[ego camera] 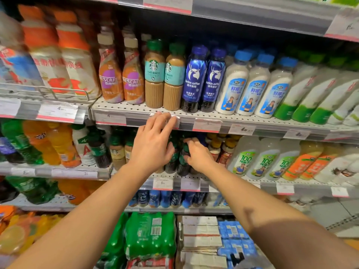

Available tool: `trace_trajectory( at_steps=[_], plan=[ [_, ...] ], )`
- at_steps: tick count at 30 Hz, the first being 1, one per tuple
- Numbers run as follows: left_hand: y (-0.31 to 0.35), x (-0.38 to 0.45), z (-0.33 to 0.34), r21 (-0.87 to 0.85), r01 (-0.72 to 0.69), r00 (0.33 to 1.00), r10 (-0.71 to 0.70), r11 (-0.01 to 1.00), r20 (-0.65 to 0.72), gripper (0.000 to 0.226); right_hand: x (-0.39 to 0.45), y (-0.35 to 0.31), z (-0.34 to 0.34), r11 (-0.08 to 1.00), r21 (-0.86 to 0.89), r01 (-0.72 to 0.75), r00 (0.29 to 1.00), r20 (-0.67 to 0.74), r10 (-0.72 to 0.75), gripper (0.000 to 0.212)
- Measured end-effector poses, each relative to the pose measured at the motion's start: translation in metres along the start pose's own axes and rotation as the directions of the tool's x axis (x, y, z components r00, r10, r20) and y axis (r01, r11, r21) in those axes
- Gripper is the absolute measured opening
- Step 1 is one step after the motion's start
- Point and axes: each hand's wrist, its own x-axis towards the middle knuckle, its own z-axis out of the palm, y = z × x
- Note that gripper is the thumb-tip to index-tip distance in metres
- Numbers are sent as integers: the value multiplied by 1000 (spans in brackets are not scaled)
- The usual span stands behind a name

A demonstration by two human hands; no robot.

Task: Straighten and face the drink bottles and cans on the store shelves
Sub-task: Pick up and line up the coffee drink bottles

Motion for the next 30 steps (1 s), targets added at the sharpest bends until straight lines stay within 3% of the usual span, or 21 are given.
trace_trajectory(
  at_steps=[8, 15, 17, 20, 23, 25, 27, 30],
  plan=[
    [8, 0, -1, 36, 36, 999, -36, 999, 8, 71, -41, 18, 8, 998, 47, 47, 998, -47, -45, 42],
    [23, 4, -19, 89, 80, 987, -92, 993, 134, 76, -92, 40, 7, 979, 199, 43, 992, -124, -18, 38],
    [34, -2, -24, 94, 104, 984, -116, 990, 136, 75, -112, 50, 4, 926, 377, -5, 988, -143, 63, 36],
    [65, -40, -17, -11, 115, 983, -113, 993, 147, 67, -147, 65, 4, 765, 643, -33, 969, -168, 183, 37],
    [97, -94, 7, -197, 208, 902, -110, 958, 418, 73, -174, 77, 3, 652, 758, 22, 971, -171, 166, 36],
    [115, -124, 22, -254, 278, 853, -116, 926, 510, 85, -187, 79, -3, 631, 773, 69, 976, -182, 117, 31],
    [132, -146, 32, -341, 348, 860, -152, 873, 488, 83, -201, 76, -10, 608, 787, 105, 979, -190, 77, 32],
    [154, -170, 36, -374, 448, 868, -294, 812, 401, 62, -228, 70, -13, 465, 874, 142, 978, -196, 69, 37]
  ],
)
